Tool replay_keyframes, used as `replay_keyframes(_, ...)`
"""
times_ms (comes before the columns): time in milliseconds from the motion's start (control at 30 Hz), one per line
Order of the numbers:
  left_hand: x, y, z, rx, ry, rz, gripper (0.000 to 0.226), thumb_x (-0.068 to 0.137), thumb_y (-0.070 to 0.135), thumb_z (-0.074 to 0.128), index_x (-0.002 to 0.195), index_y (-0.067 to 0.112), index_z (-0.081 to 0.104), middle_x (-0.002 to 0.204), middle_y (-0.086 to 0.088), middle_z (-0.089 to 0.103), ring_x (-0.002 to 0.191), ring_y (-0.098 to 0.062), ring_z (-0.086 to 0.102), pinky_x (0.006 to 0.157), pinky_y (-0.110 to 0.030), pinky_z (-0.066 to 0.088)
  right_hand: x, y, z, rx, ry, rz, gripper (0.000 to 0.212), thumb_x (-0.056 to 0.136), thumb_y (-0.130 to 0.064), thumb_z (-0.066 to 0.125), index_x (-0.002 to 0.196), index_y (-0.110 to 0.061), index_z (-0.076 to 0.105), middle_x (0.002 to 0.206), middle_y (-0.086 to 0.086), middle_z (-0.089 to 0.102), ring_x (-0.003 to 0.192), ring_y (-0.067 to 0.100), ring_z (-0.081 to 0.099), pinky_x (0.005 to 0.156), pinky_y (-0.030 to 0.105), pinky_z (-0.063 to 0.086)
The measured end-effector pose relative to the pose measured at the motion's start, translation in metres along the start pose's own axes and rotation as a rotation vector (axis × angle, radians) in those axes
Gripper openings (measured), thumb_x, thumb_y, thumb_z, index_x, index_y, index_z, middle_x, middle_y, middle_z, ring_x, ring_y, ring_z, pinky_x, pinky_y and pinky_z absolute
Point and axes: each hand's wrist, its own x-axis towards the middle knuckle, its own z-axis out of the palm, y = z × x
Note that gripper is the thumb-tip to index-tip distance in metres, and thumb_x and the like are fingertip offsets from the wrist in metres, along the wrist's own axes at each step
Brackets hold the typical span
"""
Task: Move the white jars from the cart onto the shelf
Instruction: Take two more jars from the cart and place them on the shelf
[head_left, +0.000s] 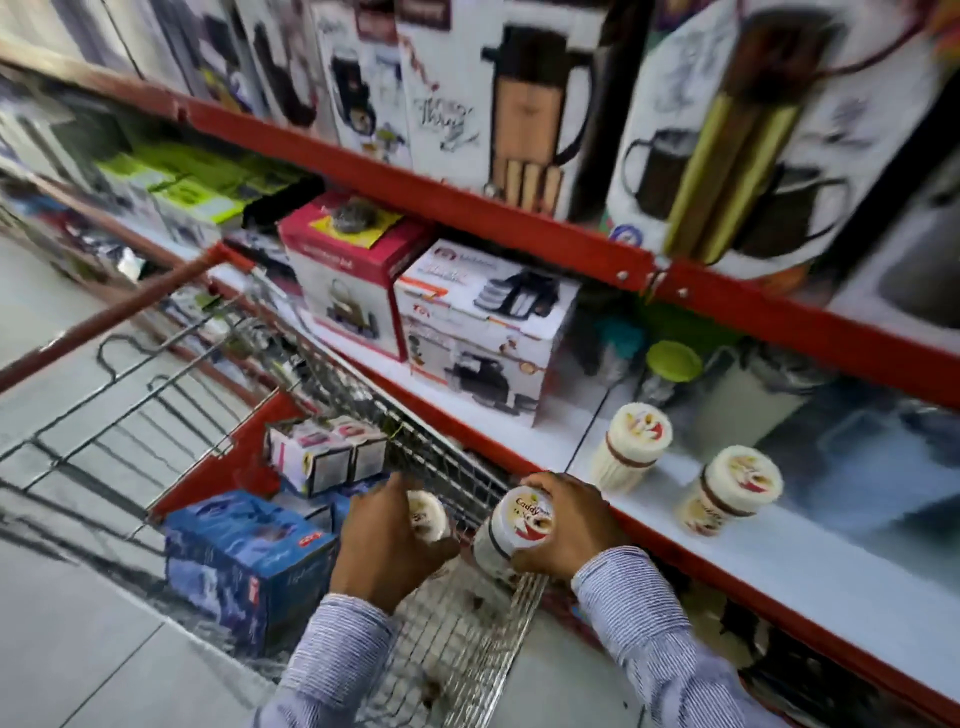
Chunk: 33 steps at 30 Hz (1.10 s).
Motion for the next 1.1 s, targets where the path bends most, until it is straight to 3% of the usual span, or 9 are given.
replay_keyframes(100,0.001,0.052,-0.028,-0.022,0.085,0.14,0.067,0.037,0.059,0.069,0.096,0.028,0.064,0.086,0.001,0.073,0.082,-0.023,0.069,0.071,-0.037,0.058,-0.019,-0.003,-0.054,0.009,0.104,0.019,0.086,0.043,-0.044,0.084,0.123,-0.031,0.054,0.12,-0.006,0.064,0.105,0.014,0.061,0.09,0.025,0.051)
replay_keyframes(233,-0.008,0.128,-0.056,-0.066,0.12,0.35,0.066,0.041,0.052,0.071,0.101,0.024,0.07,0.09,-0.001,0.076,0.086,-0.026,0.07,0.078,-0.039,0.057,-0.056,0.006,-0.117,0.04,0.297,0.048,0.082,0.037,-0.053,0.079,0.115,-0.033,0.06,0.107,-0.012,0.071,0.093,0.008,0.066,0.083,0.026,0.056)
replay_keyframes(367,-0.012,0.193,-0.048,-0.055,0.01,0.503,0.06,0.042,0.055,0.07,0.096,0.027,0.068,0.077,0.006,0.074,0.074,-0.016,0.07,0.069,-0.033,0.056,-0.102,0.043,-0.166,0.116,0.422,0.162,0.074,0.037,-0.049,0.082,0.107,-0.035,0.065,0.098,-0.012,0.072,0.089,0.005,0.066,0.084,0.025,0.056)
replay_keyframes(500,-0.023,0.264,0.003,-0.067,-0.145,0.618,0.069,0.039,0.061,0.069,0.1,0.027,0.068,0.082,0.005,0.075,0.081,-0.017,0.07,0.072,-0.03,0.056,-0.153,0.113,-0.2,0.113,0.528,0.365,0.08,0.034,-0.052,0.08,0.11,-0.035,0.063,0.105,-0.01,0.071,0.095,0.01,0.066,0.088,0.03,0.056)
replay_keyframes(600,-0.046,0.316,0.045,-0.093,-0.245,0.712,0.067,0.044,0.051,0.073,0.105,0.024,0.067,0.091,0.001,0.075,0.085,-0.022,0.069,0.077,-0.033,0.055,-0.188,0.168,-0.219,0.118,0.593,0.509,0.083,0.032,-0.052,0.08,0.111,-0.034,0.063,0.11,-0.008,0.071,0.097,0.013,0.065,0.091,0.03,0.054)
replay_keyframes(767,-0.067,0.388,0.132,-0.02,-0.362,0.765,0.07,0.048,0.054,0.073,0.112,0.026,0.063,0.105,0.002,0.073,0.095,-0.021,0.067,0.087,-0.033,0.055,-0.224,0.247,-0.245,0.139,0.593,0.677,0.079,0.043,-0.039,0.089,0.117,-0.034,0.061,0.114,-0.004,0.067,0.102,0.018,0.064,0.092,0.027,0.05)
replay_keyframes(900,-0.08,0.431,0.194,0.062,-0.441,0.753,0.075,0.053,0.045,0.079,0.12,0.019,0.059,0.113,-0.003,0.07,0.104,-0.024,0.065,0.095,-0.035,0.053,-0.224,0.309,-0.256,0.145,0.564,0.734,0.08,0.046,-0.039,0.088,0.12,-0.032,0.059,0.122,-0.002,0.067,0.108,0.02,0.064,0.095,0.028,0.05)
replay_keyframes(1100,-0.072,0.464,0.27,0.225,-0.427,0.725,0.058,0.051,0.045,0.072,0.103,0.022,0.061,0.101,-0.001,0.07,0.095,-0.025,0.068,0.086,-0.033,0.056,-0.206,0.382,-0.261,0.123,0.521,0.675,0.076,0.045,-0.047,0.084,0.115,-0.03,0.061,0.111,-0.004,0.07,0.104,0.017,0.067,0.091,0.024,0.051)
